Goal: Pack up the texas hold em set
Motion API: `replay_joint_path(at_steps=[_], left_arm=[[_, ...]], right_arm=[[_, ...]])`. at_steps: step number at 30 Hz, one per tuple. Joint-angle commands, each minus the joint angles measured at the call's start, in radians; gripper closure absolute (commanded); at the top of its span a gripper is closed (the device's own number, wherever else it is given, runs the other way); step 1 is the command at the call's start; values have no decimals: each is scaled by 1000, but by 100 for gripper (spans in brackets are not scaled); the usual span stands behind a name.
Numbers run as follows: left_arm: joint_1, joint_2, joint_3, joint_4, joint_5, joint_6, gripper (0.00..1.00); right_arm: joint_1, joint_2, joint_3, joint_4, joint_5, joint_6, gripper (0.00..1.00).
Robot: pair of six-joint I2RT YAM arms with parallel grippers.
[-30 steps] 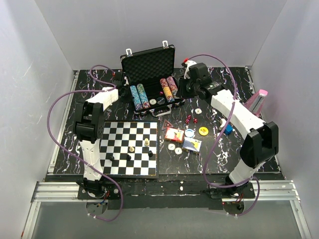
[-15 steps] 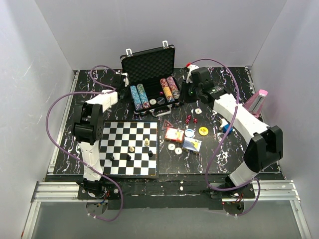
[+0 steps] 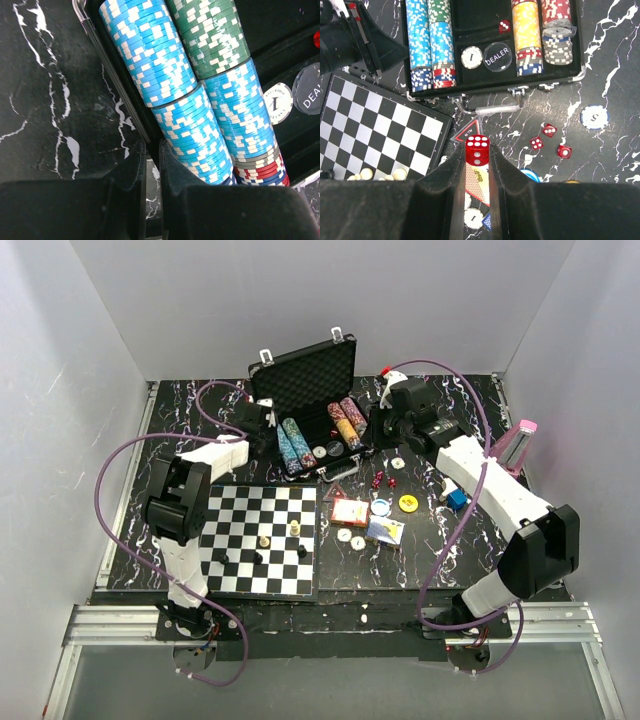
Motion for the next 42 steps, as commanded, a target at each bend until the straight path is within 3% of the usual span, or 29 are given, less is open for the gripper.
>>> replay_joint_path(at_steps=[1,11,25,38,42], left_arm=[[-118,-35,-83,-176,292,44,100],[-180,-66,-111,-168,307,77,100],[-244,-41,-97,-159,367,137,100],[-254,-75,-33,-214,205,71,100],[-252,-98,-10,-225,159,74,84]], right_arm=[[3,-39,-19,44,9,16,99],[3,36,1,67,7,-20,99],[0,419,273,101,-8,-181,99],[-1,680,550,49,-54,-289,99],[-3,734,593,32,-49,-298,99]])
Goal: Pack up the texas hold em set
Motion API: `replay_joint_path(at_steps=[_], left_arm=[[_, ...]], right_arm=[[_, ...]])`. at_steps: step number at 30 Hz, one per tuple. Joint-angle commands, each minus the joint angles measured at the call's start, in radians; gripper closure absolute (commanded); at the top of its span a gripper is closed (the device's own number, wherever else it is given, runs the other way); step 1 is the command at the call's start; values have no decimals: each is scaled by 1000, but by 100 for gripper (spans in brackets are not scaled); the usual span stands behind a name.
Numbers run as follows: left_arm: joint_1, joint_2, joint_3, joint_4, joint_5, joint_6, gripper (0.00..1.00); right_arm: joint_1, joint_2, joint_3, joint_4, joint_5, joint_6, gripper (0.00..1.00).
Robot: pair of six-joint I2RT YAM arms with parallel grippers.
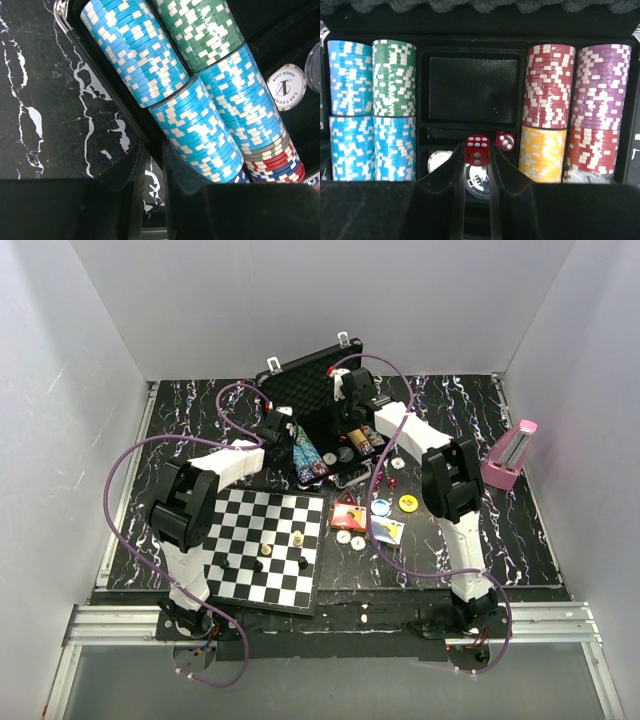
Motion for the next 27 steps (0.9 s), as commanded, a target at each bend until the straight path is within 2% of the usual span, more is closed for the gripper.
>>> replay_joint_path(at_steps=[1,7,10,13,21,24,27], left_arm=[[-118,-59,23,-173,252,84,77],[-101,-76,77,-192,212,92,44],[-87,-91,95,-192,190,95,31],[-69,-110,106,-195,184,97,27],[-28,-154,100,-178,227,90,23],[-20,-173,100,-172,253,75,17],[-9,-205,91,-153,265,63,5]], right_arm=[[0,43,85,-31,-6,-38,99],[-2,77,115,-69,24,-70,99],[-2,89,125,-89,47,-92,99],[-2,94,118,-92,48,-115,99],[-2,121,141,-124,15,-176,99],[0,143,167,-149,11,-189,99],[-2,160,188,-161,10,-198,99]])
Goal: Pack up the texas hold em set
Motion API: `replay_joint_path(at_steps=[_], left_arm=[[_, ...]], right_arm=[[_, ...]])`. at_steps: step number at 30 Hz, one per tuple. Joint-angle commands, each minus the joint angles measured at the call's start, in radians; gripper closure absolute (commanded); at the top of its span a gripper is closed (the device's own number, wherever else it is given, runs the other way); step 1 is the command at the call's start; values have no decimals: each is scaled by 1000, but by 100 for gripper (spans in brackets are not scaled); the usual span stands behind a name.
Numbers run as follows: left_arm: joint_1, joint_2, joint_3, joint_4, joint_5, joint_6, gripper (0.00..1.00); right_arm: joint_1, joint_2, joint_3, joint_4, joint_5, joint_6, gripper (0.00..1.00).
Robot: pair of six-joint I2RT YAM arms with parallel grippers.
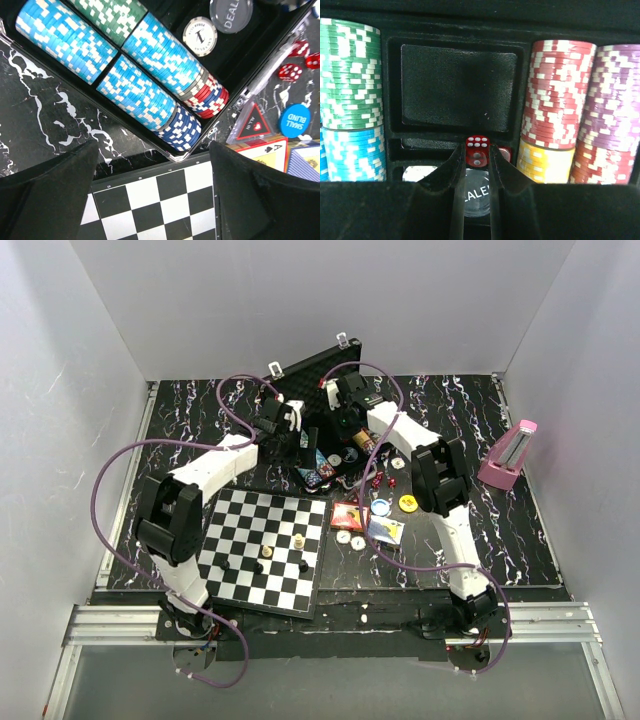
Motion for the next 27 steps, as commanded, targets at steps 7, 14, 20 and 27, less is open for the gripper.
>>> replay_joint_path(at_steps=[7,14,20,27], left_arm=[[40,-149,-17,60,40,-15,2],[57,-159,-40,78,43,-18,2],[63,-159,-45,81,48,-20,2],[66,-169,-56,86,48,-18,2]], right_arm=[[3,67,108,-85,7,-60,99],[14,31,73,-99,24,-63,99],[26,32,62,-118,64,-68,99],[24,32,53,-138,87,-63,99]])
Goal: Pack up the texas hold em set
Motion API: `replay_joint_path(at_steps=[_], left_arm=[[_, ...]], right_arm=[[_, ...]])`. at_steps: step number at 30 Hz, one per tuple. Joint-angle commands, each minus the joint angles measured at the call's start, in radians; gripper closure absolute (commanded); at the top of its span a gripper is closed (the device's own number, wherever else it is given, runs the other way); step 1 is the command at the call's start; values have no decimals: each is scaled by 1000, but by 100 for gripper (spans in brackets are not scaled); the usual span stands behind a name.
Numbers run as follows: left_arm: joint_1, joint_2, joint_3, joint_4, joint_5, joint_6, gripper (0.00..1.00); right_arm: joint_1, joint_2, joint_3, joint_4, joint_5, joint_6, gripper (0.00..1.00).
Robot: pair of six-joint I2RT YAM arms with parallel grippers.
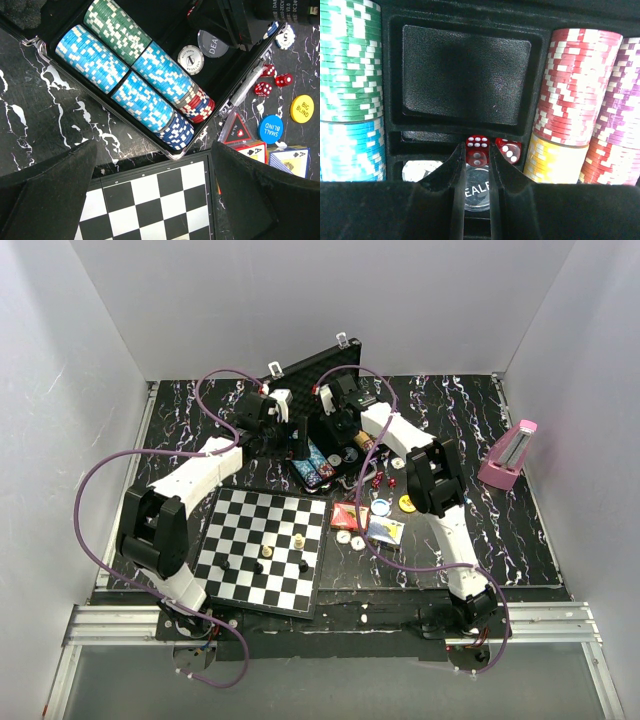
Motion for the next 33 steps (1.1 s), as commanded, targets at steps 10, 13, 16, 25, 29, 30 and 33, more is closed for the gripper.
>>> replay_joint_path(at_steps=[10,13,16,25,29,30,33], left_arm=[[9,-41,-11,17,18,-4,2],[9,-32,-13,17,26,-4,2],[9,-24,-11,17,35,-7,2],[9,-15,-17,17,38,-4,2],[9,-13,-16,17,38,-3,2],[9,-12,-14,19,38,-3,2],[9,-10,-16,19,41,-3,2]], right_arm=[[-5,11,39,-59,83,2,64],[-3,-1,36,-51,74,-3,56],[-2,-7,38,-48,65,-6,54],[-3,-68,-7,16,-9,28,47],[-3,-108,-28,37,-9,31,38],[-3,-113,-30,42,-9,31,37],[-3,-128,-33,45,-7,29,37]])
